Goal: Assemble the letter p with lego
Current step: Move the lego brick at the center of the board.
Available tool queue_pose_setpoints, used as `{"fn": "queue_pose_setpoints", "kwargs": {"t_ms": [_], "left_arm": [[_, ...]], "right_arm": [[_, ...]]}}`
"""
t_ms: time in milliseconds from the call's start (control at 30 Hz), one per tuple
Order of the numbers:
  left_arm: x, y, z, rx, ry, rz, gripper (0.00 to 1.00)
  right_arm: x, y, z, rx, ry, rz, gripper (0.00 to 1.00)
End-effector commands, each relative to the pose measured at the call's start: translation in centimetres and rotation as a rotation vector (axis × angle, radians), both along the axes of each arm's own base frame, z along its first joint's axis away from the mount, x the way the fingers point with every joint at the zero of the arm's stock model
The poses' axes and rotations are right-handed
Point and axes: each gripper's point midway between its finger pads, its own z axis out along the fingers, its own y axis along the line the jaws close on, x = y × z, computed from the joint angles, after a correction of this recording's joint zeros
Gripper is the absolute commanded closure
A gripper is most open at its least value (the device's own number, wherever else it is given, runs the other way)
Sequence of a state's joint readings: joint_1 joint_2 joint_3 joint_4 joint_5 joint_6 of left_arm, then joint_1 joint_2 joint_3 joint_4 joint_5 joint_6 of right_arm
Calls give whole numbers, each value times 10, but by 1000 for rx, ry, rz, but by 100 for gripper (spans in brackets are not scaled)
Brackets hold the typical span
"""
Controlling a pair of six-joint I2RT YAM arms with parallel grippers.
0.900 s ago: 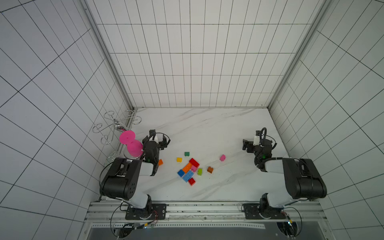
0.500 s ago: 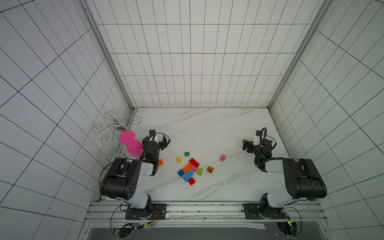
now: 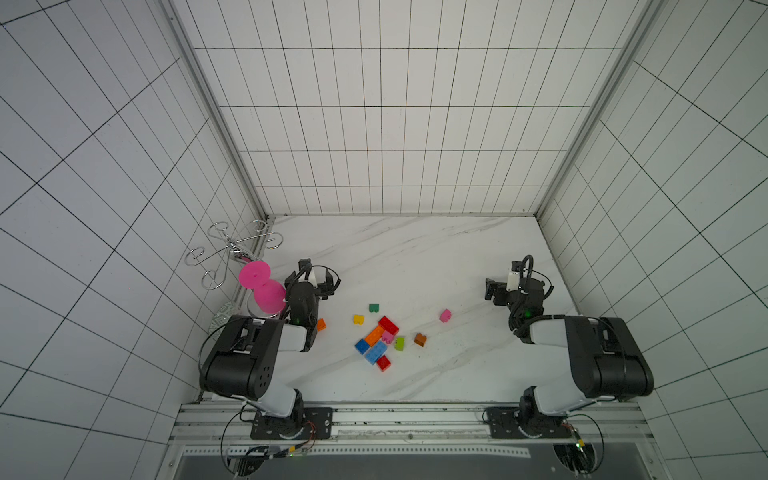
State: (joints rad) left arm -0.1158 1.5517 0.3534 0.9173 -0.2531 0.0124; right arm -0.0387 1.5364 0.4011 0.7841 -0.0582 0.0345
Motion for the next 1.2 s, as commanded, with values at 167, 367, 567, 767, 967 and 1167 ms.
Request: {"fn": "queue_pose_setpoints", "kwargs": {"t_ms": [167, 367, 567, 767, 967, 1167], "left_arm": [[-27, -19, 58, 106, -187, -2, 2], [-34, -61, 113, 70, -217, -77, 3], [-50, -106, 150, -103, -192, -198, 3], [-90, -138, 164, -283, -81, -389, 2], [-121, -150, 149, -346, -53, -537, 2], [-116, -145, 117, -455, 4, -473, 2]], "right_arm": [[-2, 22, 64, -99, -112, 86, 2], [-36, 69, 149, -60, -303, 157, 1], [-79, 79, 200, 160, -266, 154, 1], [-132, 58, 191, 278, -103, 45, 1], [-148, 35, 158, 355, -87, -91, 2], [-140, 53, 133, 360, 25, -6, 1]]}}
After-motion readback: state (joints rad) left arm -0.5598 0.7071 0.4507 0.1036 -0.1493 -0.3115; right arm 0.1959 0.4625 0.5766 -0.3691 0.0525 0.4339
